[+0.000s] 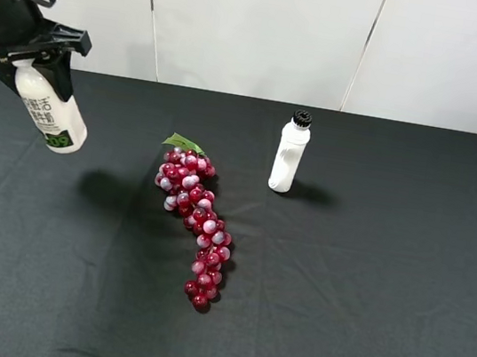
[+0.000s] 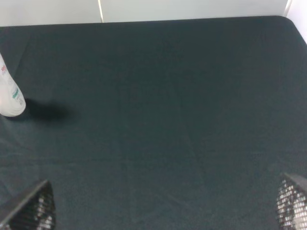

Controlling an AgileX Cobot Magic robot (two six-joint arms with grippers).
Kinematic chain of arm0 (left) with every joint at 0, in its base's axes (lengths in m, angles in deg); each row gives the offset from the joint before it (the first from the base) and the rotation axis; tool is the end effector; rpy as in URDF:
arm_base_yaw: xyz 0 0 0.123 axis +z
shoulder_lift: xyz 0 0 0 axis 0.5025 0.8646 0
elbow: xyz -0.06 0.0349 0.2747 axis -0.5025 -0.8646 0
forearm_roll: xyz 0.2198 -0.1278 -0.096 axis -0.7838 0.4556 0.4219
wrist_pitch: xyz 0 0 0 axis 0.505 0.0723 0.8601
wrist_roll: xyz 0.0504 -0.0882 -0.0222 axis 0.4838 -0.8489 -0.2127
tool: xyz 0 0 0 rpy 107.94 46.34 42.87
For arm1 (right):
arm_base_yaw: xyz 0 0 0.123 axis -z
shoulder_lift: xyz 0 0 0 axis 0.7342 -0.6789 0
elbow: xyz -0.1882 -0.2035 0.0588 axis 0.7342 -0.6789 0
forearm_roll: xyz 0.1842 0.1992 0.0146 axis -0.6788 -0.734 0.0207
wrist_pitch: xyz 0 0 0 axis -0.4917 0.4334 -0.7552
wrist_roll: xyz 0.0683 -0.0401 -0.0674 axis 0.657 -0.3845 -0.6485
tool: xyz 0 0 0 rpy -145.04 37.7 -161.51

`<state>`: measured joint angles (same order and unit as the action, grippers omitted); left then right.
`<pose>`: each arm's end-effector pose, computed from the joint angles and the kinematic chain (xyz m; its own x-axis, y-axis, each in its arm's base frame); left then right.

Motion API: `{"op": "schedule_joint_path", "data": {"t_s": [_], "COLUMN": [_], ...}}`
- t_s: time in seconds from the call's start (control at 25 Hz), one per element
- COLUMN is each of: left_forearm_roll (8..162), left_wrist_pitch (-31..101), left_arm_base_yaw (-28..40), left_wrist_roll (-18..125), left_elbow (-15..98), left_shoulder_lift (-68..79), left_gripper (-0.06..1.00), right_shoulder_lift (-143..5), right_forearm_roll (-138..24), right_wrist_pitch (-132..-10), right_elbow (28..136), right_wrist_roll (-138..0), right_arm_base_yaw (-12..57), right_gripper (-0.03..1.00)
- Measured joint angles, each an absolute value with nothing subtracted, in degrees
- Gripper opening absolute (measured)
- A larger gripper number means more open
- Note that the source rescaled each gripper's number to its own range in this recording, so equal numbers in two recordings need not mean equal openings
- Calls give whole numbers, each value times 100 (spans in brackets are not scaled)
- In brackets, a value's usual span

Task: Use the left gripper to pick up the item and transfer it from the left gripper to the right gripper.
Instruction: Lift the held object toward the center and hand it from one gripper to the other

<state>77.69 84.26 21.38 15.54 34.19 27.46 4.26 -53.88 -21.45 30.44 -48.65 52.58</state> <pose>0.3565 -0.0641 0.2351 -0.9509 0.0139 -0.3092 0.0544 0.9910 -0.1226 0.0287 0.0047 0.2840 -0.4166 0.0409 -0.9082 0.0289 0.9991 0.0317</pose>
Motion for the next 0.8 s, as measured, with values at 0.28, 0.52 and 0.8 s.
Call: {"op": "schedule_joint_path", "data": {"t_s": [0.28, 0.52, 0.8], "left_forearm_roll": [8488, 8941, 10115], "left_wrist_pitch": [8559, 8332, 8203], "left_arm_base_yaw": [1721, 789, 107], "left_wrist_roll": [2111, 2314, 2981], "left_elbow": [3419, 3419, 3419], "left_shoulder_lift": [2696, 2696, 2781], "left_gripper": [0, 0, 0], "right_shoulder_lift": [426, 426, 426], "right_forearm_roll": [-5388, -5388, -5388], "right_wrist_pitch": [-2145, -2145, -2145], "right_elbow": [3044, 3044, 3044], "right_wrist_roll": [-4865, -4865, -4865], "right_arm_base_yaw": [5258, 5258, 5258], "right_gripper": [100, 100, 100]}}
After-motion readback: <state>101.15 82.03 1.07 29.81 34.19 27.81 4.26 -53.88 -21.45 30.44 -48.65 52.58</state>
